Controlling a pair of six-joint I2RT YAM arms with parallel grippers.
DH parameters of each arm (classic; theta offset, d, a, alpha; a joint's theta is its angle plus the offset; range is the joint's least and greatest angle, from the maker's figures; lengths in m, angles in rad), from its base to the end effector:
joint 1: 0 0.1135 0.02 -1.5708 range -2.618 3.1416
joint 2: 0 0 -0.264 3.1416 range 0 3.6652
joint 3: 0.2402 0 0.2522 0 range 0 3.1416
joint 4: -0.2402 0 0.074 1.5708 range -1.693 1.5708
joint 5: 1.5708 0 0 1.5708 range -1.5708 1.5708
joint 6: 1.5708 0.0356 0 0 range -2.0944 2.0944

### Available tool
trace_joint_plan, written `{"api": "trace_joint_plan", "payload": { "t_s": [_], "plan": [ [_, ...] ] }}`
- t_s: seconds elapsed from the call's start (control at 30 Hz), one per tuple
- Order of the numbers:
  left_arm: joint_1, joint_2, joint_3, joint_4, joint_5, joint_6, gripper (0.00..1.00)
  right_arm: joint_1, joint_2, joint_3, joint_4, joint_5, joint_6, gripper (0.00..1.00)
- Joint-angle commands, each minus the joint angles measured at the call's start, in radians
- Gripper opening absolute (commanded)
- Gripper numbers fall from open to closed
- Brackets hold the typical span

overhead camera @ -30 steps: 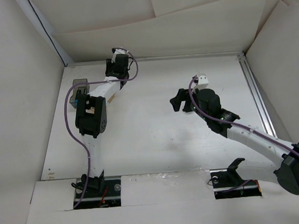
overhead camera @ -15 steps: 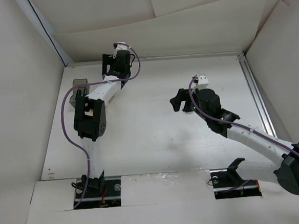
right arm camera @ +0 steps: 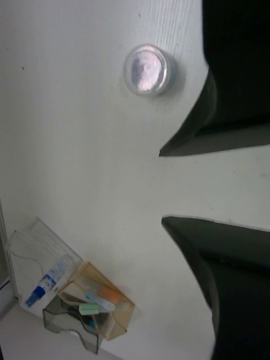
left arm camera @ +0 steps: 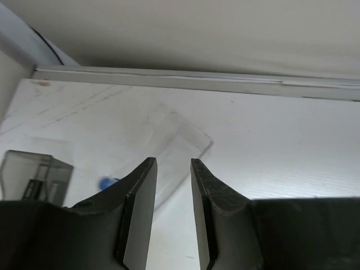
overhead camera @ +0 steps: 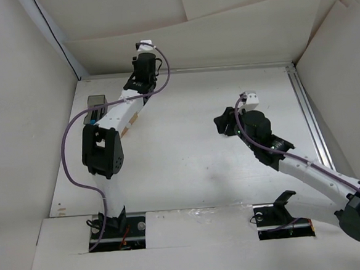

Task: Sort the stationery into containers
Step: Pick up the stationery from the center of the board.

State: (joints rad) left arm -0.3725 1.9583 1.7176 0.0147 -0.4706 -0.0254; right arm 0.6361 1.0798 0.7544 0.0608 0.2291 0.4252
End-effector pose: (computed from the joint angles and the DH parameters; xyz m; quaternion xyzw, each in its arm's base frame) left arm 0.4483 -0.1578 0.3341 -0.0117 0.7744 0.0591 0.6298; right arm 0.2073 0.1430 0.2964 -0.0140 0.7919 0.2272 0.5666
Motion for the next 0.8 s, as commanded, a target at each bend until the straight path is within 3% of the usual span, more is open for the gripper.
{"api": "trace_joint_plan", "payload": {
  "t_s": [0.0,0.03,0.07,0.13,0.2,0.23,0.33,0.37,0.43,0.5,0.53,0.77],
  "plan": [
    [-0.067,-0.061,0.023,-0.045,0.102,-0.074,0.27,-0.004,-0.066,-0.026,0.025,0.143,0.041,0.51],
    [-0.091,-0.061,0.023,-0.045,0.115,-0.074,0.27,-0.015,-0.104,-0.026,0.002,0.179,0.067,0.36],
    [-0.114,-0.061,0.023,-0.045,0.130,-0.074,0.30,-0.024,-0.125,-0.038,-0.012,0.243,0.082,0.31],
    [-0.184,-0.038,0.060,-0.068,0.150,-0.074,0.34,-0.035,-0.193,-0.052,-0.036,0.307,0.128,0.24],
    [-0.227,-0.027,0.071,-0.068,0.222,-0.074,0.43,-0.044,-0.236,-0.064,-0.079,0.401,0.159,0.24],
    [-0.270,-0.013,0.071,-0.068,0.242,-0.074,0.46,-0.055,-0.256,-0.075,-0.093,0.427,0.171,0.27],
    [-0.337,0.013,0.071,-0.068,0.306,-0.103,0.63,-0.064,-0.317,-0.084,-0.147,0.515,0.214,0.54],
    [-0.379,0.036,0.082,-0.068,0.323,-0.113,0.67,-0.064,-0.326,-0.084,-0.157,0.533,0.231,0.69],
    [-0.416,0.065,0.091,-0.068,0.378,-0.134,0.74,-0.073,-0.337,-0.075,-0.200,0.573,0.244,0.80],
    [-0.462,0.100,0.091,-0.068,0.392,-0.148,0.86,-0.073,-0.337,-0.066,-0.239,0.595,0.277,0.87],
    [-0.474,0.111,0.091,-0.056,0.420,-0.160,1.00,-0.073,-0.337,-0.066,-0.248,0.608,0.277,0.89],
    [-0.494,0.151,0.033,0.028,0.484,-0.229,1.00,-0.073,-0.402,-0.058,-0.296,0.645,0.322,0.90]
  ]
}}
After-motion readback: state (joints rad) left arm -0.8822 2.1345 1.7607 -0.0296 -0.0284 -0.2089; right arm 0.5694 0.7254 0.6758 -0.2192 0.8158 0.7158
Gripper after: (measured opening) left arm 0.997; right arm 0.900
